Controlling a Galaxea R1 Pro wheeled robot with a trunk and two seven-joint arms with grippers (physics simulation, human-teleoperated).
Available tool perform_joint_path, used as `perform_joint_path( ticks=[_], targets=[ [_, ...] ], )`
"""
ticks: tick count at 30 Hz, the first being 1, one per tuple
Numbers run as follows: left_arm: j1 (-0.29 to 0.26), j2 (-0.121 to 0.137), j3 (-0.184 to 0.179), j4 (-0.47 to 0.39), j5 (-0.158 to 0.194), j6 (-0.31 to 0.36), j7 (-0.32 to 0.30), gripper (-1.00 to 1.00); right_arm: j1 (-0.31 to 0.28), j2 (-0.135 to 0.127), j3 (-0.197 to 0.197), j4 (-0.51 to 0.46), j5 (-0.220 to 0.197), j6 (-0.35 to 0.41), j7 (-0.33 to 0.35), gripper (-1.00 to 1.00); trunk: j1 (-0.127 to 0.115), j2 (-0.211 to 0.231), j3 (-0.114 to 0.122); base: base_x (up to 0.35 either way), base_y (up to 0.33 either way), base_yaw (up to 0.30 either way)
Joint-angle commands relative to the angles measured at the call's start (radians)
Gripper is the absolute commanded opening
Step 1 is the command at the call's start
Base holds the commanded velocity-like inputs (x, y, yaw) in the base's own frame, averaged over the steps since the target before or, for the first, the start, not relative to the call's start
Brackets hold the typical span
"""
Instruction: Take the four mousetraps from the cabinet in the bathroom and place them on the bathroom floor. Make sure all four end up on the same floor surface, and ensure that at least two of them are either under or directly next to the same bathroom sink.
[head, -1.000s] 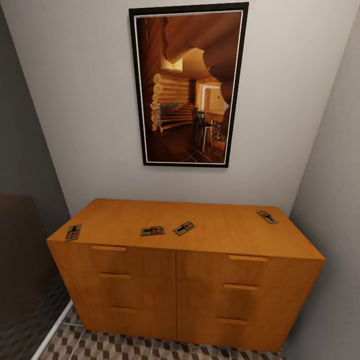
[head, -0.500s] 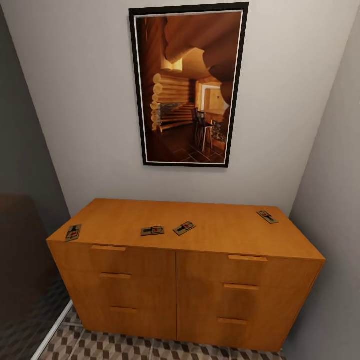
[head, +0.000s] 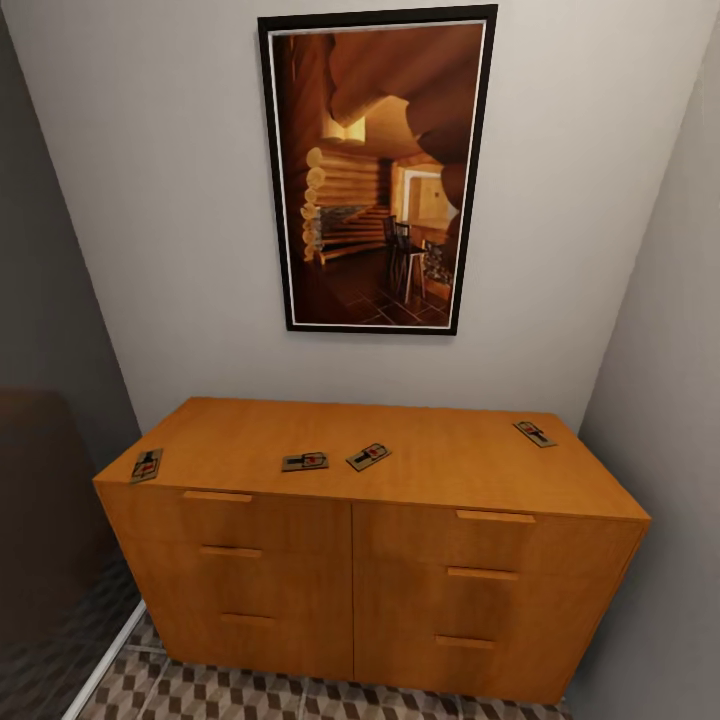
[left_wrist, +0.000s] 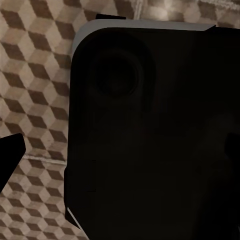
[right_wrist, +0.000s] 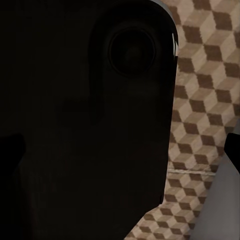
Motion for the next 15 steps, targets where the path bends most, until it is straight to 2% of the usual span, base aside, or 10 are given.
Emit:
perform_joint_path(
  ticks=[1,15],
  targets=[
    [0.000,0.000,0.000,0.000,0.010,-0.002,-0.001,1.00,0.000,0.000,0.001,0.000,0.001,-0.002,-0.001,1.00,0.000,0.000,-0.001,0.000,0.000,0.000],
    [0.000,0.000,0.000,0.000,0.010,-0.002,-0.001,1.00,0.000,-0.002,0.004,0.000,0.008,-0.001,0.004,1.00,0.000,0.000,-0.001,0.000,0.000,0.000]
  ],
)
